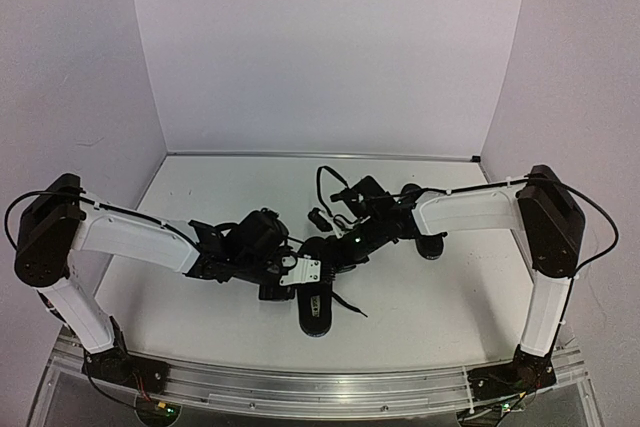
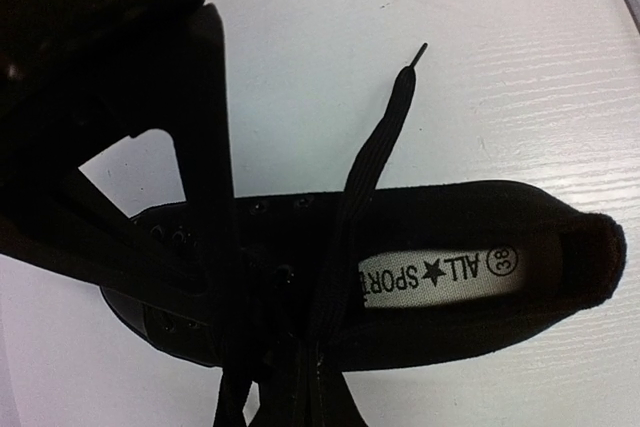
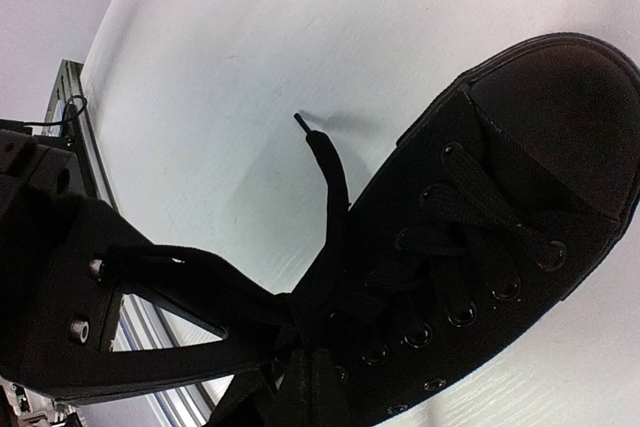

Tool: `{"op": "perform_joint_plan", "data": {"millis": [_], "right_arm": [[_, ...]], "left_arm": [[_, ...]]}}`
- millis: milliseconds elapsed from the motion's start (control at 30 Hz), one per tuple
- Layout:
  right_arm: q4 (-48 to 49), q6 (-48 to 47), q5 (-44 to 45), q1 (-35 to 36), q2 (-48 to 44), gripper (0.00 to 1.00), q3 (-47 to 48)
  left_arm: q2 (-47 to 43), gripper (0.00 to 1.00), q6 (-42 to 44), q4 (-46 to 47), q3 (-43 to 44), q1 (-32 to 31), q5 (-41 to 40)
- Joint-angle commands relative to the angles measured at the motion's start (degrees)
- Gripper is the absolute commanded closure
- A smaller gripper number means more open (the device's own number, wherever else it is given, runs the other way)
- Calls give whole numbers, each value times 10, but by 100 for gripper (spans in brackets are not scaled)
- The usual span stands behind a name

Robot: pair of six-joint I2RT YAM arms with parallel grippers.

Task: Tie the shoes

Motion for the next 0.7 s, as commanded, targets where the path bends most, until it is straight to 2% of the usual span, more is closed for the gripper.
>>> {"op": "perform_joint_plan", "data": {"millis": [0,667], "right_arm": [[10,2,-7,-2,-17,100,1],[14,12,10,-1,-38,100,-4]], "left_arm": [[-26,100,-22,15,21,2,6],[1,100,-127,99,5,26,17]]}}
